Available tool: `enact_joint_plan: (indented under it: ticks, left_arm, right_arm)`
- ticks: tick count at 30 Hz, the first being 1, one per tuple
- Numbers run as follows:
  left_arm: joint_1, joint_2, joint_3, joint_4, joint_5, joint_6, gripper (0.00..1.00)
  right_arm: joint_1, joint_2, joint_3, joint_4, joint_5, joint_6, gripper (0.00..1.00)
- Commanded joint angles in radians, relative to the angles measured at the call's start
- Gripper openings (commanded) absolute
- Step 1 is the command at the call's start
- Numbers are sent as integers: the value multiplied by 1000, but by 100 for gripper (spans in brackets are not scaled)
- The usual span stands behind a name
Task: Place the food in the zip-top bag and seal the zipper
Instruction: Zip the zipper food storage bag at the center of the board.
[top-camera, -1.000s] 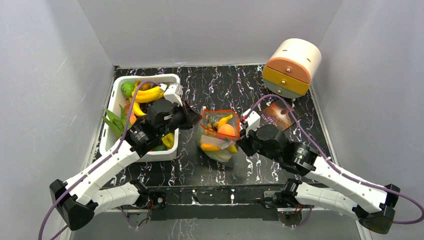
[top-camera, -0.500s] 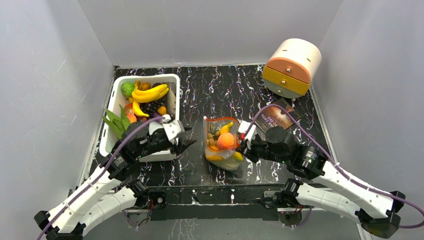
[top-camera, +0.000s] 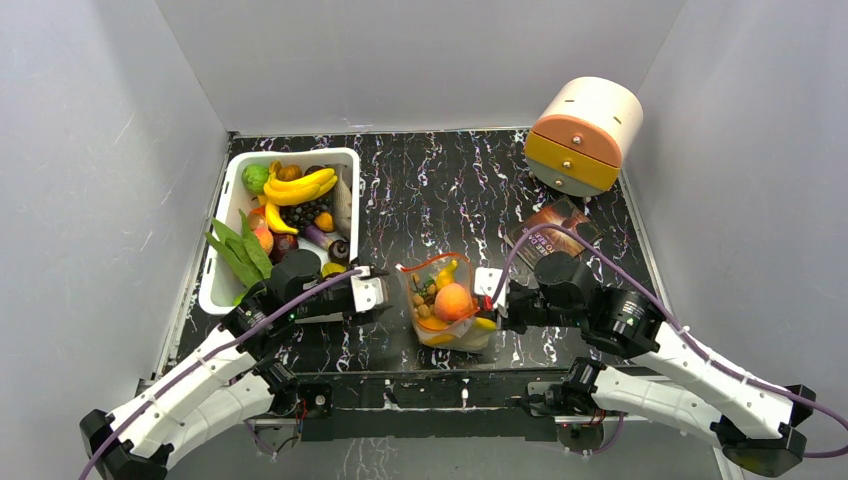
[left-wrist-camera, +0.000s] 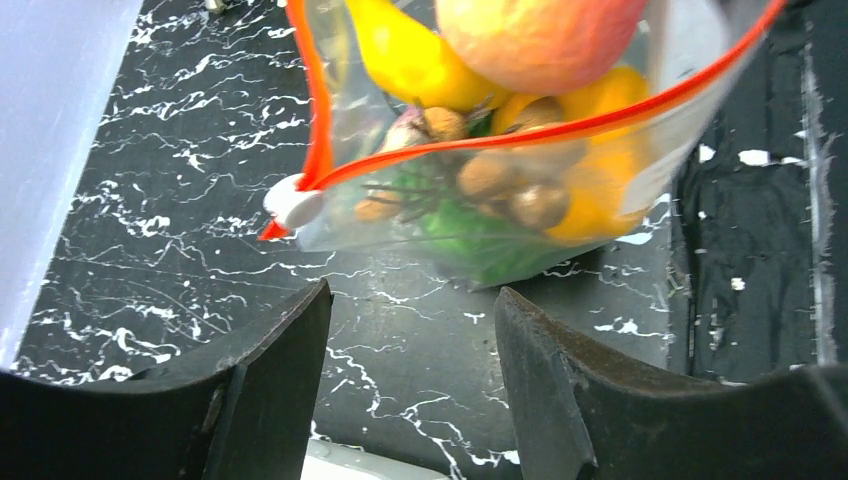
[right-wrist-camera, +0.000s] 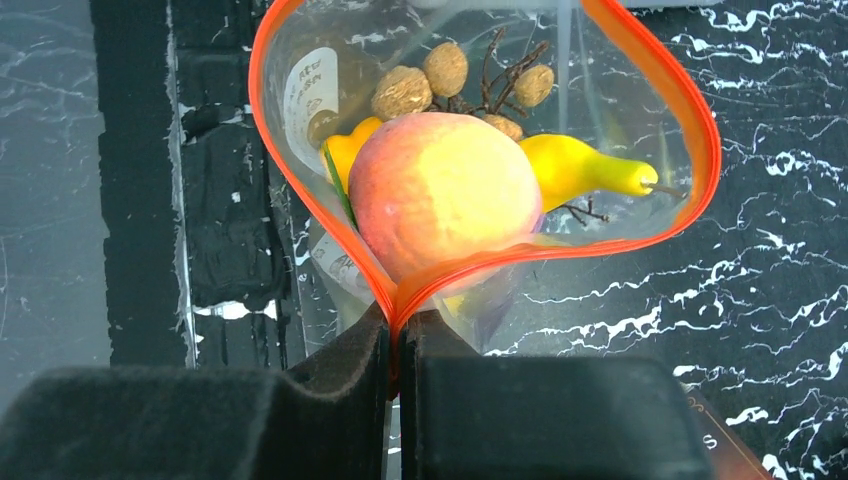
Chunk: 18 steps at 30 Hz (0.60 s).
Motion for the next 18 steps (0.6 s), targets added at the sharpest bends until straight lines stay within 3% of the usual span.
enact_joint_plan:
  ticks: [1,14,18]
  left_arm:
    - [-1,15,13,52,-23,93,58]
    - [-1,29,32,113,64,84,57]
    - [-1,100,130,25,165,116,55]
  right_arm:
    - [4,-33,43,29,-67,-67,0]
    - [4,-56,36,24,-123,-97,0]
    - [5,-55,39,22,-149,-104,0]
